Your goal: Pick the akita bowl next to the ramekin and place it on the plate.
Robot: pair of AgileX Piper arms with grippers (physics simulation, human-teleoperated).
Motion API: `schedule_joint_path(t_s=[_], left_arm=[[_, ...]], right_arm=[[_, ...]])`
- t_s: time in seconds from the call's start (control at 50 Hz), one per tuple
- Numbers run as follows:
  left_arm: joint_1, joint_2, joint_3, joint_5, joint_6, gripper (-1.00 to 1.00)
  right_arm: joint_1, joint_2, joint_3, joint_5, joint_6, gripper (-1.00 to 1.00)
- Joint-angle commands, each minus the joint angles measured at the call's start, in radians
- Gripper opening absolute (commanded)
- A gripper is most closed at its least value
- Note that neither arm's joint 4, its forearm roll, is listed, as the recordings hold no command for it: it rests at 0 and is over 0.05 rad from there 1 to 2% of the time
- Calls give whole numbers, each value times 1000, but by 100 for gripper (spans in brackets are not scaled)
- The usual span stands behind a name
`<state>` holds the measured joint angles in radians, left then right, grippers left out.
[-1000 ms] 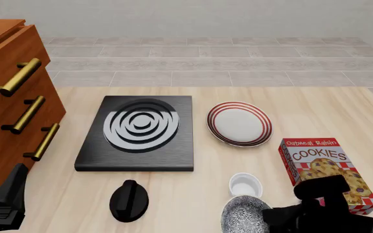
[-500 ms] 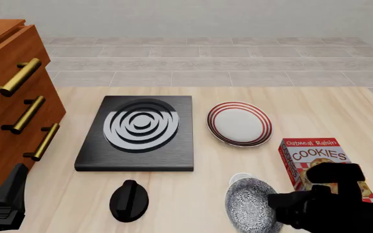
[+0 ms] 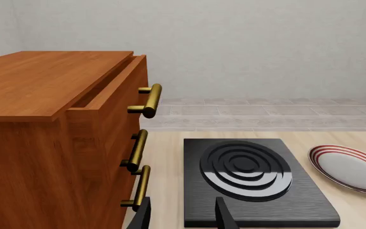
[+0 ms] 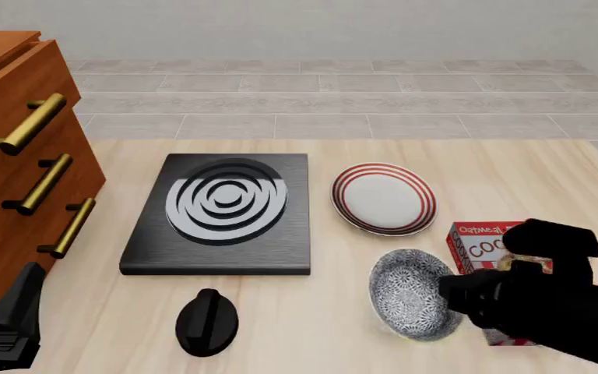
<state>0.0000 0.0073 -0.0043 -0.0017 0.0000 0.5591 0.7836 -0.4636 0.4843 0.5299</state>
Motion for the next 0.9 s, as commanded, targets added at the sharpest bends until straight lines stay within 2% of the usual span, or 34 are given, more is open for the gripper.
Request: schedule_joint_path(t_s=[0.02, 0.18, 0.28, 0.64, 0.9], left_arm=[[0, 0, 0, 0, 0, 100], [0, 0, 0, 0, 0, 100], [0, 0, 0, 0, 0, 100], [0, 0, 0, 0, 0, 100], [0, 0, 0, 0, 0, 100]], right_arm=[[-55, 36, -71, 12, -19, -100], [-109, 64, -114, 15, -44, -100], [-104, 80, -136, 16, -24, -100], [-137, 138, -172, -17, -22, -100], [-173, 206, -182, -83, -1, -100]])
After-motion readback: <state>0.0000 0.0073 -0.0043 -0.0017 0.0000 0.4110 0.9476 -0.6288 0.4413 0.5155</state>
